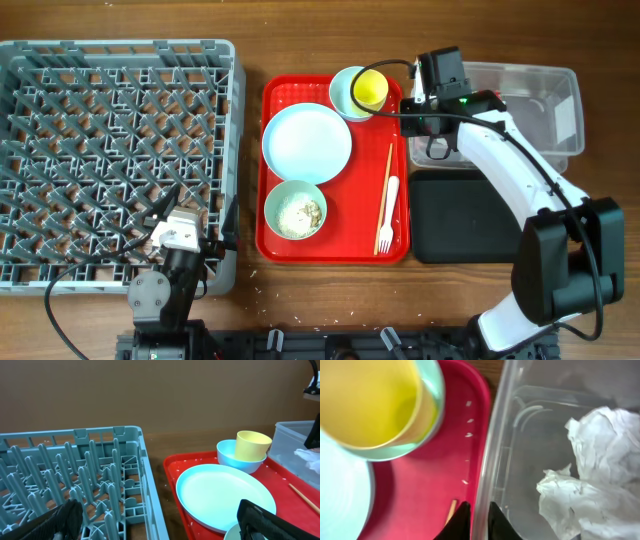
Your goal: Sort waste into correct bins and load items into the dishwasher rack
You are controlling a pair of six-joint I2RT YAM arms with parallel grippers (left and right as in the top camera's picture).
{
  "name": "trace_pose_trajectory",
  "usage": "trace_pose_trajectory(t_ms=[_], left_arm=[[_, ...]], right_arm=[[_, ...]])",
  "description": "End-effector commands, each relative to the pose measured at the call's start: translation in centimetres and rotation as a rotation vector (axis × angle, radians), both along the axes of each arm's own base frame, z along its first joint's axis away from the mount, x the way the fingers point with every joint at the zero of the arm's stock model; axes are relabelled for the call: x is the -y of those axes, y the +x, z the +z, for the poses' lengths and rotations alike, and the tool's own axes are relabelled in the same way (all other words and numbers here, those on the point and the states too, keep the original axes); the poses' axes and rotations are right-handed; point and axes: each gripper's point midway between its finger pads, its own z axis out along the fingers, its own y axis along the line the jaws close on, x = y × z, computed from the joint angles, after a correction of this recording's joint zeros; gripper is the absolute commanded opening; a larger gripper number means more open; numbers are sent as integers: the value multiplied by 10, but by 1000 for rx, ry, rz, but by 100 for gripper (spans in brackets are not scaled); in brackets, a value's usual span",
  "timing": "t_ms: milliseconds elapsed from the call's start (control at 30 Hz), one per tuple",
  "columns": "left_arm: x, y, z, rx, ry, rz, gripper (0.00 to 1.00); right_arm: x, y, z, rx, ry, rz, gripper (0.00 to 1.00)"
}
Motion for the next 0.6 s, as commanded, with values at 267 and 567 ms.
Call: trace_pose_trajectory(t_ms=[267, 567], left_arm=[[0, 0, -2, -3, -5, 0, 100], [0, 0, -2, -3, -5, 0, 100]], right_arm=[[6, 9, 66, 149, -69, 76, 38], [-87, -107, 180, 2, 636, 267, 48]])
